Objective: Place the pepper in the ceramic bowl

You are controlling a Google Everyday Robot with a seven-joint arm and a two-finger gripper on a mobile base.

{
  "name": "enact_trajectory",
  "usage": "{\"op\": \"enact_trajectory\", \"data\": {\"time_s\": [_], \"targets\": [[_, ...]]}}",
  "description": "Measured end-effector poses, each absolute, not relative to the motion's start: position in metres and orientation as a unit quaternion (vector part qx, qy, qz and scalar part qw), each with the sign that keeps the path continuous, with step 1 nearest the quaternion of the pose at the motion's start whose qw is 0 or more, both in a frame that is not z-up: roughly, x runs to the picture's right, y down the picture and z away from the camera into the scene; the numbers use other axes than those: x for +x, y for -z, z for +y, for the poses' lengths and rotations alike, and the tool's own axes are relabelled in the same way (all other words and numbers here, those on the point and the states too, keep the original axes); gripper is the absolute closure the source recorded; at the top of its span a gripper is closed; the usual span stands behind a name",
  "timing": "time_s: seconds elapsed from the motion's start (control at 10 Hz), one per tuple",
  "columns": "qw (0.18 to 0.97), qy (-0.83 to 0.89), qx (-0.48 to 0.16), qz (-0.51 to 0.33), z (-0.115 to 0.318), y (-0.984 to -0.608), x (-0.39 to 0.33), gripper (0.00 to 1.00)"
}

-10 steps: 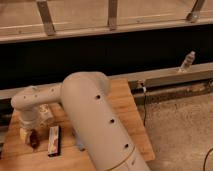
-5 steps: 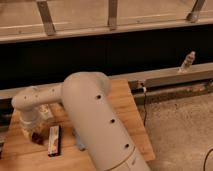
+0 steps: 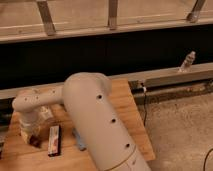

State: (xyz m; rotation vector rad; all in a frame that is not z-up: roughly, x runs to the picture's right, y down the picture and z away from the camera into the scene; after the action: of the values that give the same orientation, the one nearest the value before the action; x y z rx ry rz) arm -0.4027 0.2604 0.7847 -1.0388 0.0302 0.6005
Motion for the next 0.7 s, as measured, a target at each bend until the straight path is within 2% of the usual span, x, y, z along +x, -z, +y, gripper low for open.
{"op": "enact_trajectory", "data": {"time_s": [0.3,0.7], "targets": [[0.822,-0.31,-0.476,-0.05,0.224,-0.758,-0.379,1.0],[0.818,-0.354,-0.446,-0.083,0.179,-0.764,-0.33,1.0]]}}
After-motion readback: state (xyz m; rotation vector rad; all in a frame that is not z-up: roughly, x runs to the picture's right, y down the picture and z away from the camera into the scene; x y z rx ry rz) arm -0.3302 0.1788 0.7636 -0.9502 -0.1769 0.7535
